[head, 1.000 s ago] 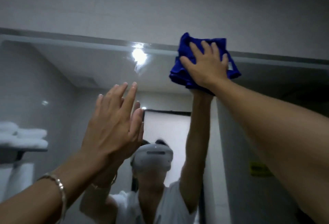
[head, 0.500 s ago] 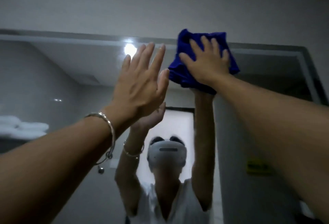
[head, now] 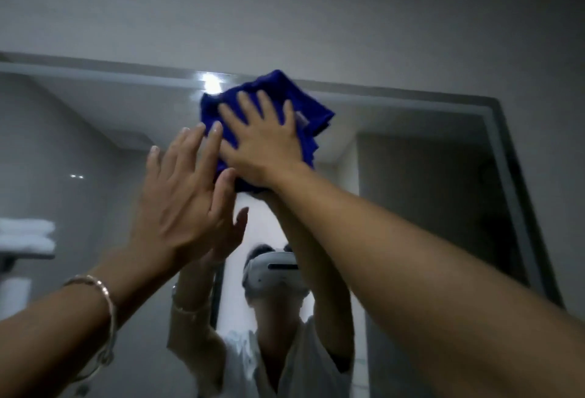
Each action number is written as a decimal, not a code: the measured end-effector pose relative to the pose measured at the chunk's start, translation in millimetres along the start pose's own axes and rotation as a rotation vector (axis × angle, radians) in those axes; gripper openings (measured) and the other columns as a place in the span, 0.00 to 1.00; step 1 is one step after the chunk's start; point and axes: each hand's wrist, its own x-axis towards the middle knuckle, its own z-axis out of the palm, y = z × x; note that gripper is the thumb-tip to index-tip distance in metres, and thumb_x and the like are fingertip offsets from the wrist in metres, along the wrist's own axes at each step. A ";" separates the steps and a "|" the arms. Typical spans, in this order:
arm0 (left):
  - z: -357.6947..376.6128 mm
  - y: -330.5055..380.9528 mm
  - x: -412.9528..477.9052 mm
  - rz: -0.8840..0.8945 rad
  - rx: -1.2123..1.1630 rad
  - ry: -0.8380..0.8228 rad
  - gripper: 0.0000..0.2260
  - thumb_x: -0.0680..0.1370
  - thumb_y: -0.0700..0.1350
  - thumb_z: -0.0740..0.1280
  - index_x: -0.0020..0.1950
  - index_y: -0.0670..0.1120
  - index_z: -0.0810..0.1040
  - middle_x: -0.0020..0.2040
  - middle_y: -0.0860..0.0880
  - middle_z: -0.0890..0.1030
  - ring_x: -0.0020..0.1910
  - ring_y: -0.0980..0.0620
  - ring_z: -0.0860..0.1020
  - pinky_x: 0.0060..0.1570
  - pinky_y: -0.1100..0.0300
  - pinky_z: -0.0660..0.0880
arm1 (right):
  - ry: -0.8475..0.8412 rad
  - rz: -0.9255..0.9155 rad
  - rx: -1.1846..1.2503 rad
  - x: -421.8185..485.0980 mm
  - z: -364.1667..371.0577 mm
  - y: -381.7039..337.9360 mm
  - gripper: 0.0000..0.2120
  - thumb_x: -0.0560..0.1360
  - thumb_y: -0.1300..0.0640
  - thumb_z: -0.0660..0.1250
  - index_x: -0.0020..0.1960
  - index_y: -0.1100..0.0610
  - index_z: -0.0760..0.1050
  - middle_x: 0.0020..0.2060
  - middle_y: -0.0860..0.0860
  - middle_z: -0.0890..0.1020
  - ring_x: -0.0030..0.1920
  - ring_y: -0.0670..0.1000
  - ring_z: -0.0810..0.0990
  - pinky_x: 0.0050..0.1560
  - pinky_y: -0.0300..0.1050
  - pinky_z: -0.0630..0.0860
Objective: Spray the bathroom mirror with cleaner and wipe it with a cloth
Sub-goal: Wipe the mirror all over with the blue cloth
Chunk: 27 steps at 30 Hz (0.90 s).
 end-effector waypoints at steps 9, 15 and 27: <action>27.9 60.2 29.2 0.102 -0.099 0.021 0.29 0.79 0.57 0.42 0.76 0.44 0.52 0.75 0.42 0.58 0.74 0.46 0.57 0.71 0.45 0.56 | 0.097 0.280 0.067 -9.9 -18.4 136.5 0.28 0.78 0.37 0.49 0.76 0.43 0.53 0.77 0.49 0.52 0.77 0.53 0.46 0.73 0.60 0.42; 30.7 38.1 2.1 0.114 -0.051 -0.053 0.30 0.77 0.58 0.43 0.76 0.45 0.51 0.75 0.41 0.58 0.74 0.44 0.57 0.70 0.43 0.52 | 0.147 0.729 0.102 -43.7 -20.2 205.7 0.28 0.79 0.38 0.46 0.77 0.46 0.51 0.78 0.51 0.50 0.77 0.56 0.44 0.73 0.63 0.40; 64.2 198.3 60.5 0.097 -0.294 0.057 0.31 0.76 0.59 0.38 0.77 0.48 0.48 0.77 0.47 0.53 0.76 0.50 0.50 0.74 0.45 0.46 | 0.118 0.392 0.419 -64.5 -29.0 210.7 0.27 0.81 0.41 0.48 0.77 0.48 0.50 0.77 0.51 0.50 0.77 0.51 0.47 0.74 0.59 0.45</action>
